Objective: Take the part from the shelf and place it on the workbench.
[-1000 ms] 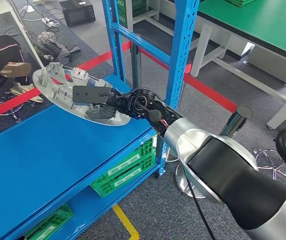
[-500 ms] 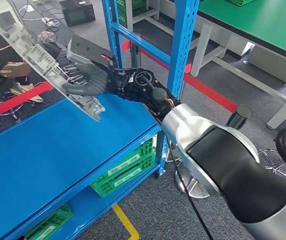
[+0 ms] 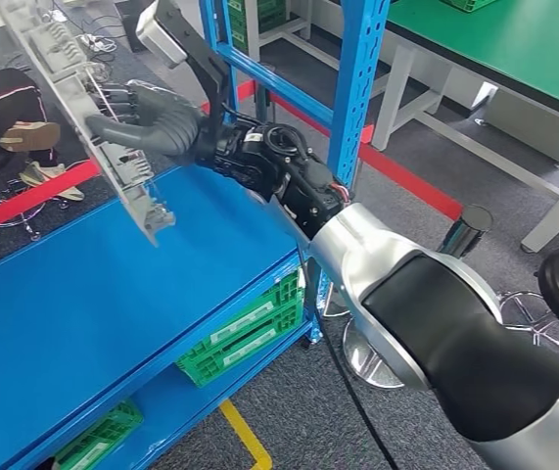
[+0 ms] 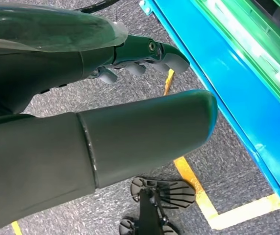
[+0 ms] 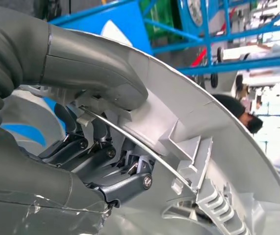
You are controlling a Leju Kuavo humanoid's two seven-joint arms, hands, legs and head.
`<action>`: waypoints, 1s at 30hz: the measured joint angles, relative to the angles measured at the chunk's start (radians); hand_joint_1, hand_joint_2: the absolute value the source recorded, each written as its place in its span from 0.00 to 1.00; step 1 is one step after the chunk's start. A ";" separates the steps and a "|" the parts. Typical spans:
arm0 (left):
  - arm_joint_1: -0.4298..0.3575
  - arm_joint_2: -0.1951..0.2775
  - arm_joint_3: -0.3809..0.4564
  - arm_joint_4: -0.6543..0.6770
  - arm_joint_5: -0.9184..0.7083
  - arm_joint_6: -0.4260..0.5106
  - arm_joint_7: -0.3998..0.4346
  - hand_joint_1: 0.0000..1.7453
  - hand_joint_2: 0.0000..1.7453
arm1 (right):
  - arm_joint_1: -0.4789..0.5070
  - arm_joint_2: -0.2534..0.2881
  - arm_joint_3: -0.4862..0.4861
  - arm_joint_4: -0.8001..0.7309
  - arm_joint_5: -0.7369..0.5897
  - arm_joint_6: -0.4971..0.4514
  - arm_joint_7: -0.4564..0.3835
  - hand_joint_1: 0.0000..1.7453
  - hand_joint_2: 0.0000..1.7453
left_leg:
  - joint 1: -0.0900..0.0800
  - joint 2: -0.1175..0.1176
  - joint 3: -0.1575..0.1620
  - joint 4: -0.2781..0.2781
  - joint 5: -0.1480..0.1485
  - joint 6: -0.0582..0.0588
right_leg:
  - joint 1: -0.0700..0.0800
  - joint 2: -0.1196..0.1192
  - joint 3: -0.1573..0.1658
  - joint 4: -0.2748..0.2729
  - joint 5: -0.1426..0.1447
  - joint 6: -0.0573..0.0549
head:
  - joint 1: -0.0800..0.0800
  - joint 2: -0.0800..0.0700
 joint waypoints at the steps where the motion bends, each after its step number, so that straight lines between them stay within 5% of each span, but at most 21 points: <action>1: -0.001 -0.001 0.000 0.000 0.000 0.000 0.000 0.00 0.00 | 0.004 0.000 0.004 -0.010 -0.005 0.000 0.003 1.00 1.00 | 0.000 0.000 0.000 0.000 0.000 0.000 | 0.000 0.000 0.000 0.000 0.000 0.000 | 0.000 0.000; 17: -0.002 -0.003 0.000 0.000 0.001 0.009 -0.001 0.00 0.00 | 0.038 0.000 0.035 -0.099 -0.069 0.003 0.034 1.00 1.00 | 0.001 0.000 0.000 0.000 0.000 0.000 | 0.000 0.000 0.000 0.000 0.000 0.000 | 0.000 0.000; 30: -0.004 -0.007 0.000 0.000 -0.006 0.007 -0.007 0.00 0.00 | 0.152 -0.001 0.119 -0.220 -0.252 0.038 0.168 1.00 1.00 | 0.001 0.000 0.000 0.000 0.000 0.000 | 0.000 0.000 -0.002 0.000 0.000 0.000 | 0.000 0.000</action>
